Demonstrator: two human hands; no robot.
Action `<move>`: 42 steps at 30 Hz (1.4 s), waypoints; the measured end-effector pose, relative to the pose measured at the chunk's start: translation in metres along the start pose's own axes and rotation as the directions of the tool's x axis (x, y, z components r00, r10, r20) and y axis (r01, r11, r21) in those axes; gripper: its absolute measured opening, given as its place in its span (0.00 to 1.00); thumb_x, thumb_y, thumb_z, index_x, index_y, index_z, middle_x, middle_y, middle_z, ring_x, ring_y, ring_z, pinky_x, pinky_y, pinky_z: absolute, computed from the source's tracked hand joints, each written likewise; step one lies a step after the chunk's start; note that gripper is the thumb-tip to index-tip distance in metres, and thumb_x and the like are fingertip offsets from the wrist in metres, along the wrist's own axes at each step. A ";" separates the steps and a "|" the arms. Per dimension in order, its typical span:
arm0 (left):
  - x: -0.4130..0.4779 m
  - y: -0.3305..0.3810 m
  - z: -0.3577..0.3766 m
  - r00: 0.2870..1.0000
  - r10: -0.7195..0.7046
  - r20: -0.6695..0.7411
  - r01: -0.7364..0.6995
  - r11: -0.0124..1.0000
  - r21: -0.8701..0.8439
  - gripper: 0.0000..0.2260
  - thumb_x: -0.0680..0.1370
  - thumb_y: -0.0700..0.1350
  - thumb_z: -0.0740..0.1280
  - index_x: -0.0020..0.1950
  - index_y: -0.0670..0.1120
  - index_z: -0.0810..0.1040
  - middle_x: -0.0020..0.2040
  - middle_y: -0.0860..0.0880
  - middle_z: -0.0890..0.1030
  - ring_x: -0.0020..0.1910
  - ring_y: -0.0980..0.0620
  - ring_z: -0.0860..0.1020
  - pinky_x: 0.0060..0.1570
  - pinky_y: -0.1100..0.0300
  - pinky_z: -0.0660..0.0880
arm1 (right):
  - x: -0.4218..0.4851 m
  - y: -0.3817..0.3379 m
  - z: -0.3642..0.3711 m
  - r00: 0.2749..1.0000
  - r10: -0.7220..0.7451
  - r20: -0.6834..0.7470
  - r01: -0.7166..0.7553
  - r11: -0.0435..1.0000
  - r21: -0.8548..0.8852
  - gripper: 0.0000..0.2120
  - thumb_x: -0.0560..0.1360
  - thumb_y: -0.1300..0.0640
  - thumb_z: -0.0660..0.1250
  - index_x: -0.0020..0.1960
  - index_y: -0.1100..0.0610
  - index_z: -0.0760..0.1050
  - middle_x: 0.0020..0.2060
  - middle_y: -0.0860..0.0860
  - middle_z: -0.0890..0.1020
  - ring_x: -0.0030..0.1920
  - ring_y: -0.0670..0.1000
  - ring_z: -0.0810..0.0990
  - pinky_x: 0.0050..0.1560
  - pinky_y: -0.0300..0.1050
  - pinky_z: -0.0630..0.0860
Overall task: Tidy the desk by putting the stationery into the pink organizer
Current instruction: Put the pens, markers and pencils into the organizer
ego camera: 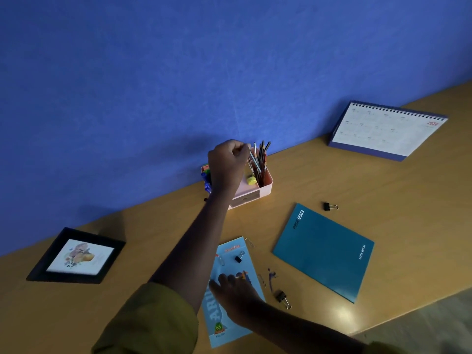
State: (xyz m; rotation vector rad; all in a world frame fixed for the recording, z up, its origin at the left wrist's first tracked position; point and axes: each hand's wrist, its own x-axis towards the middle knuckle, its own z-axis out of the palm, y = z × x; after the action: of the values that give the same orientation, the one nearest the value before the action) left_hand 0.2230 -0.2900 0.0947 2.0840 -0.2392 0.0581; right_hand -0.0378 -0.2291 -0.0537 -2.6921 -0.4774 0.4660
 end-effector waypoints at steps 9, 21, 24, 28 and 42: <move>0.007 -0.020 0.019 0.996 0.060 0.069 -0.071 0.983 0.170 0.13 0.80 0.51 0.74 0.42 0.43 0.86 0.35 0.52 0.85 0.33 0.55 0.83 0.35 0.49 0.81 | -0.006 0.005 -0.020 0.994 0.080 0.074 -0.090 0.986 0.137 0.27 0.74 0.71 0.71 0.71 0.62 0.67 0.58 0.63 0.77 0.57 0.64 0.79 0.58 0.62 0.79; 0.008 -0.033 0.029 0.985 0.080 0.153 -0.119 0.956 0.267 0.10 0.81 0.48 0.73 0.45 0.42 0.87 0.37 0.50 0.87 0.34 0.54 0.84 0.35 0.49 0.82 | -0.010 0.021 -0.037 0.981 0.191 -0.021 -0.177 0.941 0.288 0.14 0.82 0.60 0.66 0.66 0.57 0.71 0.58 0.57 0.77 0.54 0.56 0.79 0.47 0.54 0.82; 0.006 -0.032 0.029 0.980 0.086 0.181 -0.139 0.943 0.302 0.08 0.81 0.47 0.73 0.51 0.43 0.89 0.41 0.49 0.88 0.36 0.56 0.84 0.33 0.59 0.78 | -0.012 0.028 -0.039 0.975 0.202 -0.095 -0.161 0.931 0.328 0.18 0.81 0.59 0.65 0.69 0.54 0.68 0.58 0.55 0.78 0.55 0.55 0.79 0.48 0.53 0.83; 0.005 -0.034 0.032 0.977 0.086 0.194 -0.152 0.920 0.361 0.09 0.82 0.48 0.73 0.54 0.44 0.89 0.43 0.50 0.89 0.37 0.57 0.83 0.31 0.65 0.71 | -0.013 0.040 -0.046 0.940 0.281 -0.194 -0.191 0.904 0.381 0.19 0.82 0.58 0.61 0.73 0.52 0.67 0.59 0.53 0.79 0.53 0.52 0.80 0.43 0.45 0.77; 0.003 -0.039 0.036 0.980 0.001 0.197 -0.090 0.892 0.443 0.10 0.81 0.52 0.73 0.53 0.48 0.90 0.43 0.53 0.88 0.38 0.56 0.83 0.31 0.61 0.72 | 0.007 0.123 -0.136 0.753 0.413 -0.512 -0.132 0.857 0.497 0.16 0.85 0.58 0.64 0.73 0.51 0.72 0.51 0.50 0.82 0.44 0.46 0.81 0.37 0.46 0.82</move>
State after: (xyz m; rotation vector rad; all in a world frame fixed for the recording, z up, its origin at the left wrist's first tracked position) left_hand 0.2318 -0.3026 0.0442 2.5519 -0.4255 -0.0675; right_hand 0.0524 -0.3736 0.0146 -2.2841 0.2116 -0.2230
